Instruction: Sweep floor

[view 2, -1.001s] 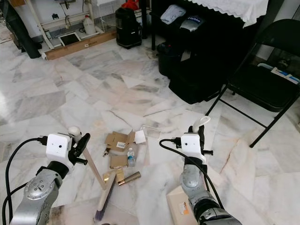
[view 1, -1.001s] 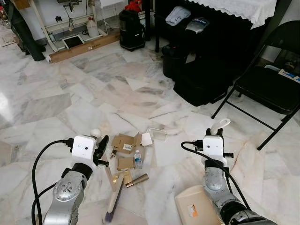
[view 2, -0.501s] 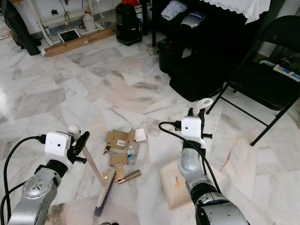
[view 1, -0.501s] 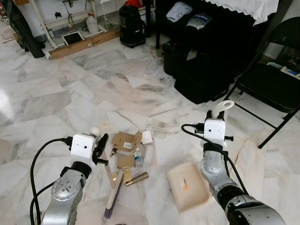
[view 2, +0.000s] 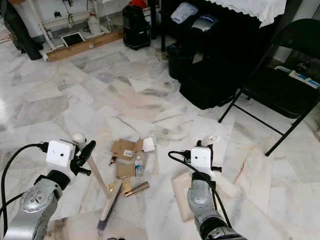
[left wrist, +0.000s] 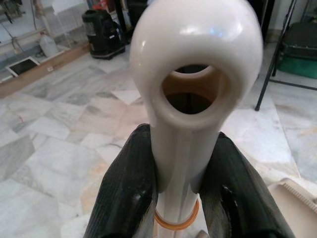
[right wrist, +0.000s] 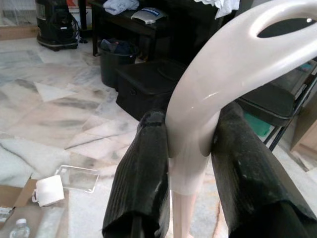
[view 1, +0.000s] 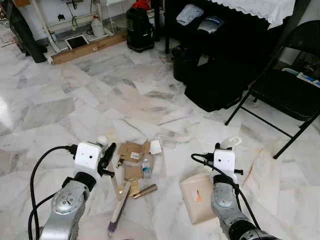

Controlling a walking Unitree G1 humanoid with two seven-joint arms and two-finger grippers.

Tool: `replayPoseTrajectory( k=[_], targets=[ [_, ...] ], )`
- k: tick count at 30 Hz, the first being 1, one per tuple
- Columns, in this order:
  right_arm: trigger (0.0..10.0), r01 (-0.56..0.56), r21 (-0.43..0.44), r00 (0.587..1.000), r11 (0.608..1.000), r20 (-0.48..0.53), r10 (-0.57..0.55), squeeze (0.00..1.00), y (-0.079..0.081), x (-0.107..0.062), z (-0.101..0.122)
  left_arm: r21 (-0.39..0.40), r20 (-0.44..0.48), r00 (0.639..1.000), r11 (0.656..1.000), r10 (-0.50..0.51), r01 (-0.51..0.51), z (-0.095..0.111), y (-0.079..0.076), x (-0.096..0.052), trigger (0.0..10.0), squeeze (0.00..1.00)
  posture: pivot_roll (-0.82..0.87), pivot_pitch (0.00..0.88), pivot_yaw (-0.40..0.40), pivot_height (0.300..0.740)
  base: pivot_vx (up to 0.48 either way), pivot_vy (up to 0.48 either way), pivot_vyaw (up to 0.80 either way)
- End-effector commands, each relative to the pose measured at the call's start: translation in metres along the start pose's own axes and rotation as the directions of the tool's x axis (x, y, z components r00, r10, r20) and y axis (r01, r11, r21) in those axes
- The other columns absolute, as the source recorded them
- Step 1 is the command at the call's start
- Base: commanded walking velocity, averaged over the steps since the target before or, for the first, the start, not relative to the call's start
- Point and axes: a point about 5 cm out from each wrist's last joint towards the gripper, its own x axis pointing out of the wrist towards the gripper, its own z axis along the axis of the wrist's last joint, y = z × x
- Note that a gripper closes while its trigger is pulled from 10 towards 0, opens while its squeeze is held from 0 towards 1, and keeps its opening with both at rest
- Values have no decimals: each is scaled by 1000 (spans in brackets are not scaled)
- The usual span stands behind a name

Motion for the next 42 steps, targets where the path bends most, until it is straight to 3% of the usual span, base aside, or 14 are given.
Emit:
replayPoseTrajectory(
  k=[1, 5, 16, 21, 23, 29, 42],
  targets=[
    [10000, -1, -21, 992, 1000, -125, -2, 0, -4, -9, -21, 23, 16, 1000, 1000, -15, 14, 8, 0, 0, 10000, 0, 233, 131, 43, 740, 0, 0, 0],
    [10000, -20, 58, 973, 998, -226, 33, 0, -5, -1, -22, 21, -14, 1000, 1000, -10, 11, 2, 1, 3, 10000, 0, 217, 121, 44, 740, 0, 0, 0],
    [10000, -2, 127, 978, 992, -206, 28, 0, -13, 11, -14, 23, -69, 991, 993, 117, -116, -14, 8, 10, 10000, 0, 185, 109, 38, 740, 0, 0, 0],
    [10000, 1, 145, 980, 989, -195, 28, 0, -15, 14, -10, -25, -94, 990, 994, 106, -109, -19, 6, 15, 10000, 0, 173, 106, 37, 740, 0, 0, 0],
    [10000, 5, 154, 983, 988, -183, 24, 0, -16, 16, -8, -89, -131, 990, 993, 60, -72, -25, 1, 16, 10000, 0, 169, 104, 36, 740, 0, 0, 0],
    [10000, 2, 165, 985, 986, -170, 27, 0, -18, 19, -5, -138, -168, 986, 990, 14, -38, -29, 0, 16, 10000, 0, 168, 105, 30, 740, 0, 0, 0],
    [10000, -2, 176, 987, 984, -159, 31, 0, -18, 21, -2, -253, -169, 984, 967, -55, 11, -23, -6, 20, 10000, 0, 162, 107, 27, 740, 0, 0, 0]
  ],
)
